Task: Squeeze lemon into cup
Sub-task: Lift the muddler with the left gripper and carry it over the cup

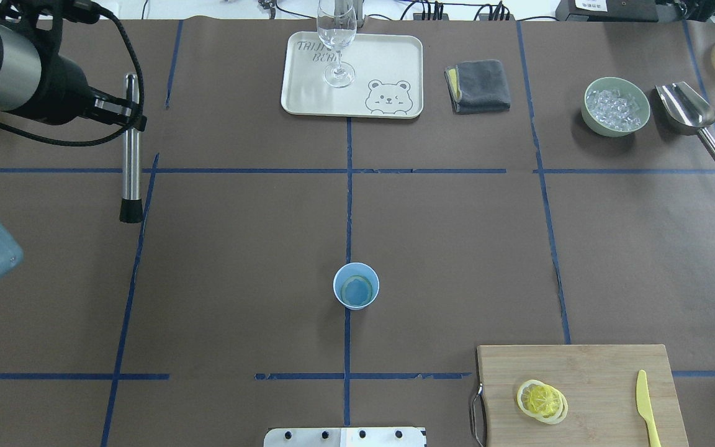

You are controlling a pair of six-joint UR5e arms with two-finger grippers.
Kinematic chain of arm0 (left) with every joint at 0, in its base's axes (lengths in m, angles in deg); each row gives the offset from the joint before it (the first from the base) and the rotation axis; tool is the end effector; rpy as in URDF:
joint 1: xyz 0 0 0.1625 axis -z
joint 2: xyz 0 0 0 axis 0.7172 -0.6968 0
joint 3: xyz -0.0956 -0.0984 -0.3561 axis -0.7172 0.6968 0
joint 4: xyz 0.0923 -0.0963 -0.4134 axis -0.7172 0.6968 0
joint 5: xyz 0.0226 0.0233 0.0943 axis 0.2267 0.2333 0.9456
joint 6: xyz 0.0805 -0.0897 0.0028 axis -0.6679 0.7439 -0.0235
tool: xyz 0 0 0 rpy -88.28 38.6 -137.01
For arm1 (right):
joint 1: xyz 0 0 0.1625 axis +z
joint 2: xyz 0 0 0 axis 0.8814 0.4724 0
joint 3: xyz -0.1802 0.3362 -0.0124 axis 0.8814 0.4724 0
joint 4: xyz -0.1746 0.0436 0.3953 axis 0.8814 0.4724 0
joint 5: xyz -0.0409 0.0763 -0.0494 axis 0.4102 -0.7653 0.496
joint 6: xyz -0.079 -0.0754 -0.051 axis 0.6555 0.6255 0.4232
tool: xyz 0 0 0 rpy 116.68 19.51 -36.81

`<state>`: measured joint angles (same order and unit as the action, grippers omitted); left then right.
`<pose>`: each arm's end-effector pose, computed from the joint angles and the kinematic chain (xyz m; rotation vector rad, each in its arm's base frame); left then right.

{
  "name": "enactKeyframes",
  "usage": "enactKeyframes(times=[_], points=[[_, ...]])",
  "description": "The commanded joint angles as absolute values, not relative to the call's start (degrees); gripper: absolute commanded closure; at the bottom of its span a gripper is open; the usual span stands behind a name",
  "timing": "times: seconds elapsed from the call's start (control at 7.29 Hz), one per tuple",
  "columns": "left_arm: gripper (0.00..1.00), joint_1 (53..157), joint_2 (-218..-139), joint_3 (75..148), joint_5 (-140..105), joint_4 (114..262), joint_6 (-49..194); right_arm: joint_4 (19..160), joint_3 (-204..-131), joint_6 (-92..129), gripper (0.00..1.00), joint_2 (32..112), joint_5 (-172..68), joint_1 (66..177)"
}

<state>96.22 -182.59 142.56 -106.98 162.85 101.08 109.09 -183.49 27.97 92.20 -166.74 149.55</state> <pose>0.2713 -0.4688 0.1477 0.5110 0.9040 0.1210 0.0244 -0.5059 0.4733 0.1273 -0.8403 -0.0053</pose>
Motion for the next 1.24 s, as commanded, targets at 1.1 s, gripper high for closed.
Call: enactKeyframes(times=[1.1], points=[[1.00, 63.8, -189.8, 136.0, -59.7, 185.5, 118.5, 109.4, -184.3, 28.1, 0.00, 97.4, -165.1, 151.1]])
